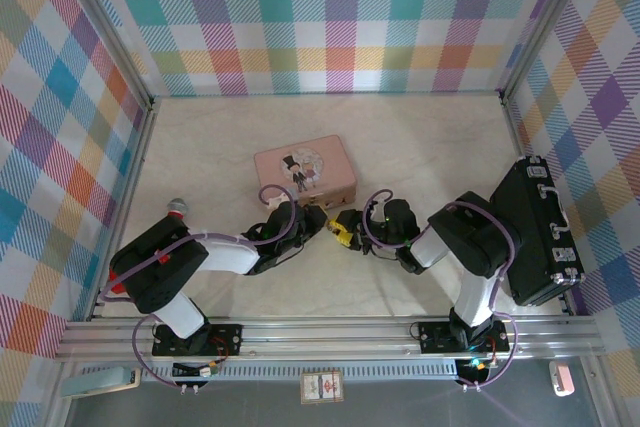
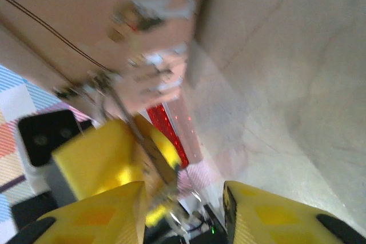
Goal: Unlock the padlock with the key
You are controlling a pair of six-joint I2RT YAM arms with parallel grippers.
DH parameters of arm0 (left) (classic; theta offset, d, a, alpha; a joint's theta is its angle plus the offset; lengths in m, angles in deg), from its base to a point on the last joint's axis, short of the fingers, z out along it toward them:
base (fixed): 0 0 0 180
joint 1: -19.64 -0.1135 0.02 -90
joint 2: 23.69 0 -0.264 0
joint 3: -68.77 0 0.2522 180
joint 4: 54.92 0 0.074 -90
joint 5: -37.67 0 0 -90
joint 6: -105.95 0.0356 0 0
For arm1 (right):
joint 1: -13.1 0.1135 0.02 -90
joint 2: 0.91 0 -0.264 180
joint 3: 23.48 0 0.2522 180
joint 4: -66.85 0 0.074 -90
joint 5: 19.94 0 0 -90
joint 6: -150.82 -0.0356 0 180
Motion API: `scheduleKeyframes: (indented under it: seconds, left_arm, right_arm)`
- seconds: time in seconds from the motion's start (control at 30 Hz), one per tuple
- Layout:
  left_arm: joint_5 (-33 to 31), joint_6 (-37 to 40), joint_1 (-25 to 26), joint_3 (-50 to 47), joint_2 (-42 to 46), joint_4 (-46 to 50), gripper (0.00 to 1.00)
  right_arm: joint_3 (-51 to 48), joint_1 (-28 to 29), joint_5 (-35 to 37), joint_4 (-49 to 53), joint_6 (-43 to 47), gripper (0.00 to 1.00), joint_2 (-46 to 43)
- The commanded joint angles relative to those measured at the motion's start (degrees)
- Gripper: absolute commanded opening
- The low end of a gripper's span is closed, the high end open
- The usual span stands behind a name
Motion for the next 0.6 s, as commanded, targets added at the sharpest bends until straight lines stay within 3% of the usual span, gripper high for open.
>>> scheduleKeyframes:
  seconds: [0.0,0.27,0.43,0.57]
  left_arm:
    - [4.37,0.90,2.14,2.06,2.64,-1.49,0.00]
    - [4.11,1.14,1.94,2.70,2.95,0.42,0.00]
    - [3.51,1.45,1.85,2.61,4.04,2.65,0.00]
    - [3.31,2.08,1.76,2.95,4.62,4.22,0.00]
  right_arm:
    - [-0.93,-0.73,3.47,1.48,3.39,0.44,-3.84]
    - [-2.39,-0.73,4.56,17.58,15.11,0.52,-12.80]
    - [-1.39,-0.60,6.69,33.31,28.19,0.52,-22.27]
    - [0.18,1.56,12.33,45.43,41.79,0.52,-32.16]
